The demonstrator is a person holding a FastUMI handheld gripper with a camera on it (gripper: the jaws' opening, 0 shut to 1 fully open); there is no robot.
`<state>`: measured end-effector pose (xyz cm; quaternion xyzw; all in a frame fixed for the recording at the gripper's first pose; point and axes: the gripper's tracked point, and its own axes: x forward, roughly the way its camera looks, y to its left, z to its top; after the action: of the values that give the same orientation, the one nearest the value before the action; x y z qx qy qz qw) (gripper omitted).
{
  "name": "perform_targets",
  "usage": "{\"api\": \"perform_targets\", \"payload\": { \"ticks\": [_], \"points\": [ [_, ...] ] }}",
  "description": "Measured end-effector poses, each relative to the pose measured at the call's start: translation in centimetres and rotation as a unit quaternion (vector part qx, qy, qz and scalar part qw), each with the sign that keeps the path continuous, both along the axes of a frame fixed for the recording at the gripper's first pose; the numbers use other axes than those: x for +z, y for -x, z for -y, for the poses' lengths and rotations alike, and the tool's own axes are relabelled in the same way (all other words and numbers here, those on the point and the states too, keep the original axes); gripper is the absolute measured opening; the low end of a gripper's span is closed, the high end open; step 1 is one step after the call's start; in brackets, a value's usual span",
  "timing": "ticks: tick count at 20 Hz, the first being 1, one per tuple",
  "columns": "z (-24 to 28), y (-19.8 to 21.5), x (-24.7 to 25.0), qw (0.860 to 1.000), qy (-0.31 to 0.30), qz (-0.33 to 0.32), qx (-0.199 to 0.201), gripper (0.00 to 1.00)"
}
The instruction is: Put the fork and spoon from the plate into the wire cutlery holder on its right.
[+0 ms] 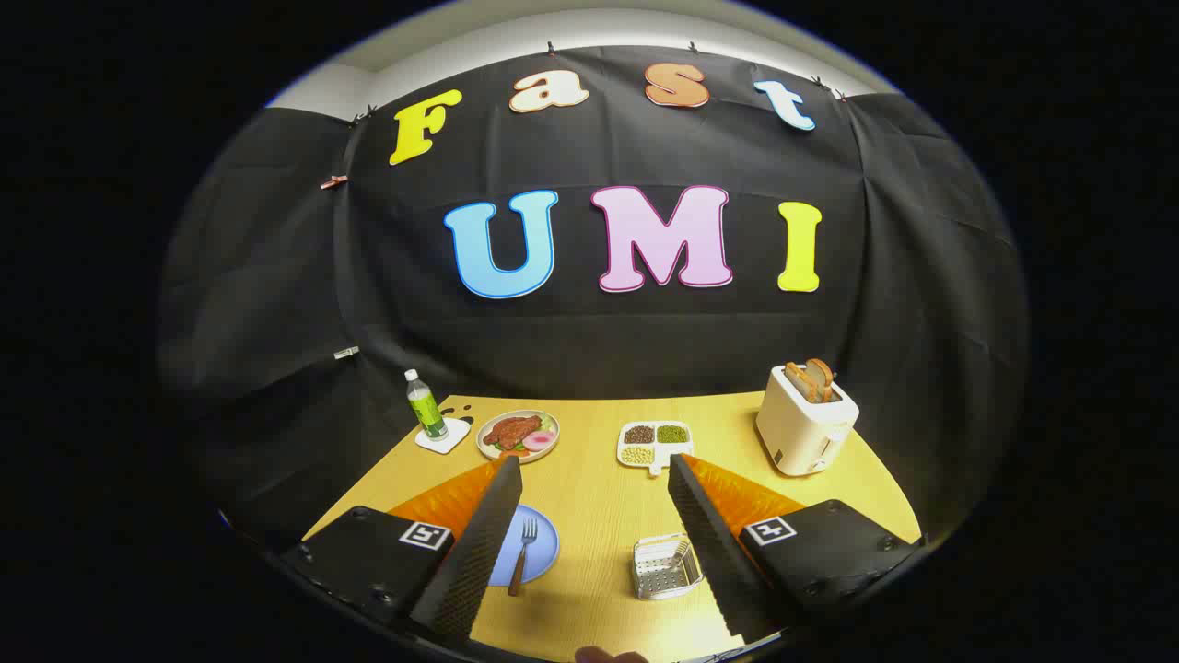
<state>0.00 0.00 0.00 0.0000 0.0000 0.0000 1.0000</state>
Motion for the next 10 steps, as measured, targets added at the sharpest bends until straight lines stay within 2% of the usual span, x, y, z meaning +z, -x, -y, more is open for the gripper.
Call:
{"api": "perform_targets", "payload": {
  "ticks": [10],
  "points": [
    [0.7, -1.4, 1.6, 1.000, 0.000, -0.004, 0.013, 0.99]
  ]
}}
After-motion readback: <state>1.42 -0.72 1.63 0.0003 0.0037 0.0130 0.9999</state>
